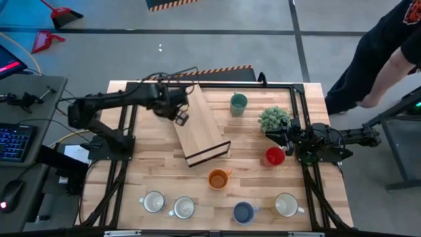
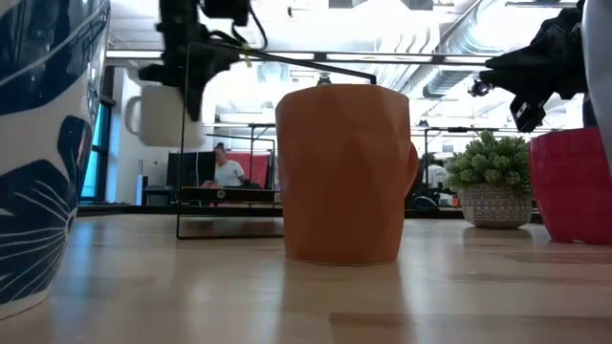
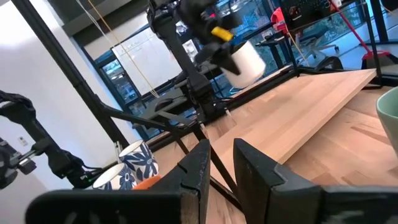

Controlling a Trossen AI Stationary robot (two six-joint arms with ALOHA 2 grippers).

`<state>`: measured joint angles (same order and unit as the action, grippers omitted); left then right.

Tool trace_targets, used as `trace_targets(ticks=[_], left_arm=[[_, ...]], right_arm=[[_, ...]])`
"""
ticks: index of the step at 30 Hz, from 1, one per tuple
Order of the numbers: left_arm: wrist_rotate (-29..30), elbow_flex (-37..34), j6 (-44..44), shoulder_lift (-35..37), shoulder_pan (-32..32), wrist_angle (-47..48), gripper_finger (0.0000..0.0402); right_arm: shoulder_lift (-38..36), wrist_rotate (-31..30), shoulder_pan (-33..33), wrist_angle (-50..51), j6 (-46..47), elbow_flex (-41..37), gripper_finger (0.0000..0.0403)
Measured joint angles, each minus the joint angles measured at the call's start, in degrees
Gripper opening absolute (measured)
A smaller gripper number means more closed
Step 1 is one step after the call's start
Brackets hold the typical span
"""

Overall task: Place coffee mugs
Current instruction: Put the white green mug on the shelf

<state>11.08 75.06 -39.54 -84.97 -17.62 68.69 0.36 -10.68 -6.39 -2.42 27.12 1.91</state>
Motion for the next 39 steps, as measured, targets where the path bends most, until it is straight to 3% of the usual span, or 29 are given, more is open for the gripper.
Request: trace_targets(ticks=[7,13,27,39], left_arm=[[-1.1,5.4,2.8,-10.4,-4.7,-0.1,0.0007],[-2.0,6.1,3.8,-16.1,-6.5,-3.9,0.0007],[-1.2,6.1,8.8,-16.4,-13.5,-8.3,0.0007],[-3.1,6.1,8.5,-16.4,-14.8,-10.1,0.0007]], right_arm=[[0.0,0.0,0.0,-0.4,0.1,0.0,0.0058],[0.0,0.9,0.0,-0.4,1.6,0.0,0.0058],[0.0,4.8,0.0,-0.4,5.5,0.0,0.0058],[0.0,4.8,0.0,-0.4,5.5,0.0,0.0058]])
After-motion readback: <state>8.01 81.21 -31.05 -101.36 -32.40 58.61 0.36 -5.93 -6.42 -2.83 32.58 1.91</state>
